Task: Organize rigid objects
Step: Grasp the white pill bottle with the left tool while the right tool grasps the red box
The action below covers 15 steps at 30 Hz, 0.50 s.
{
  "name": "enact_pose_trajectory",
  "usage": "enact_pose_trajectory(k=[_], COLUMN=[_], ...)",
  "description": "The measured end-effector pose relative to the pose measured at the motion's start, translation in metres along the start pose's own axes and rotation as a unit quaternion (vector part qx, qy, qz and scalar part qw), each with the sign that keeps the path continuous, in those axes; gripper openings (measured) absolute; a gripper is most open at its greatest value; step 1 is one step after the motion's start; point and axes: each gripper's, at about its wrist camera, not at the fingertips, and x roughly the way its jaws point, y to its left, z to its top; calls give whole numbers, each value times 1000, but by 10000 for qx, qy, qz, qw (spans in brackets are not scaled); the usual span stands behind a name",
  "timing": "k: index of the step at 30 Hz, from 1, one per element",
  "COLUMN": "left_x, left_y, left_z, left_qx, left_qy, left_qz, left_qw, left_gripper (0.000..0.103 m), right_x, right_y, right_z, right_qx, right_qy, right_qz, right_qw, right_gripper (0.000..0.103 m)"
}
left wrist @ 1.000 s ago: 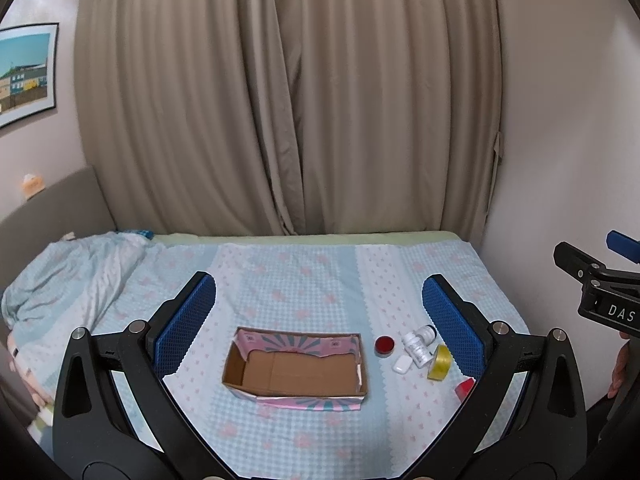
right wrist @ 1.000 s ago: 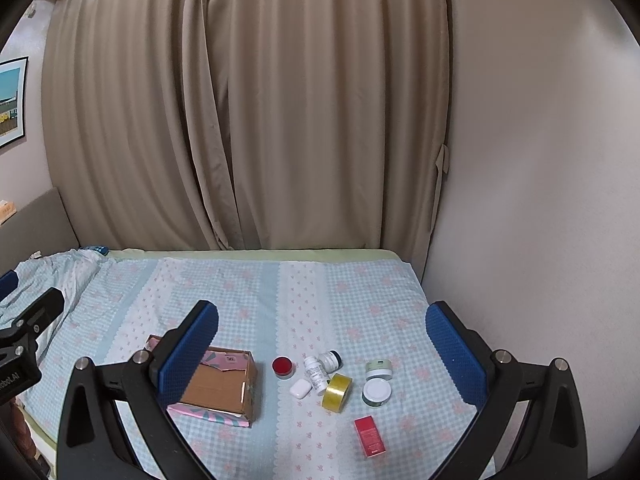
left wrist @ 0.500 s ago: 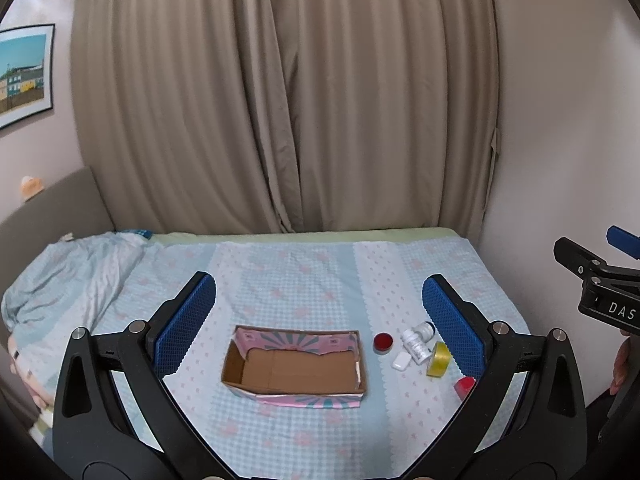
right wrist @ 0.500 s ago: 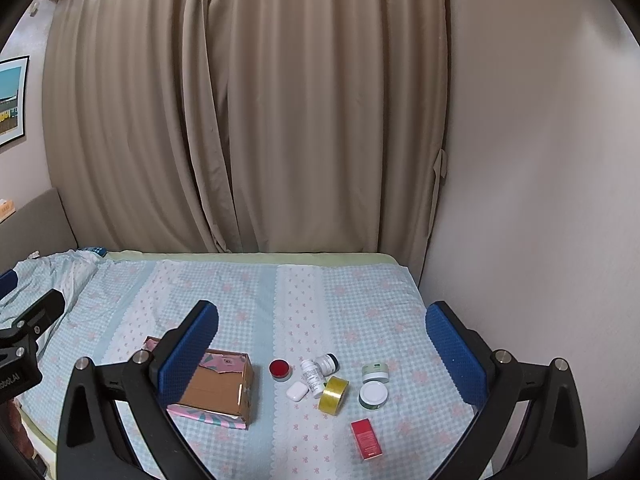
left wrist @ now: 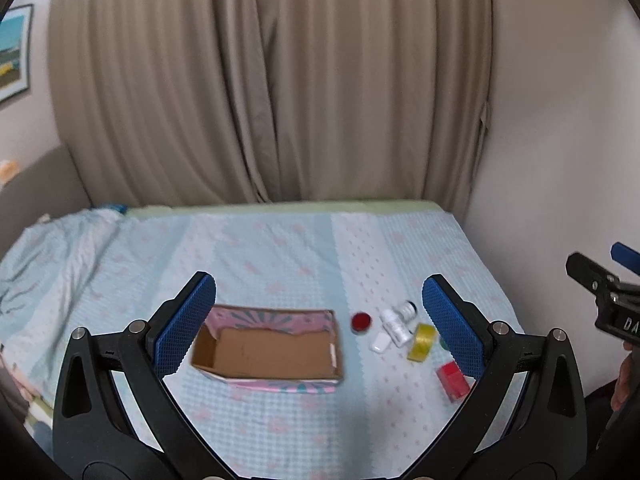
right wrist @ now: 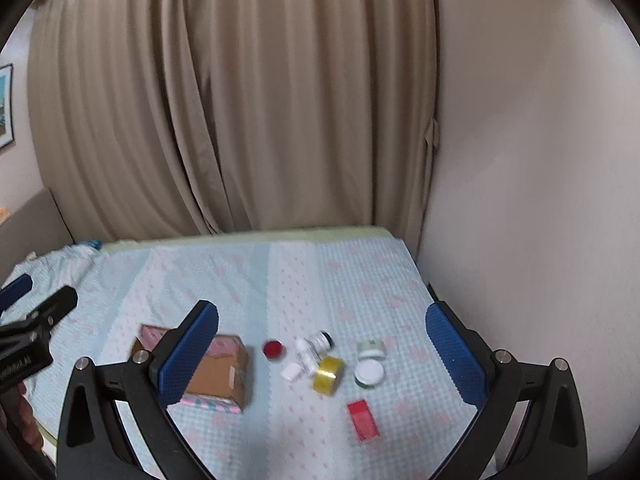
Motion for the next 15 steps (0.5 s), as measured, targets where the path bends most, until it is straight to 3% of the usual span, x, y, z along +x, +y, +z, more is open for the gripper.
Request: enact_pose_trajectory(k=[7,15], left_x=[94,222], left_y=[-50,-97], left_z=[-21,-67], left_qx=[253,264], left_qy=[1042,2377], left_qz=[-199,-380], left_qw=[9940,9702], left_gripper=[102,102], right_x=[70,172], right_y=[-49,-95], right_z=[-38,-101], right_qx=[78,309], right_qy=[772,1863], right_qz=[-136,-93], right_qw=[9969,9820], right_gripper=[103,103])
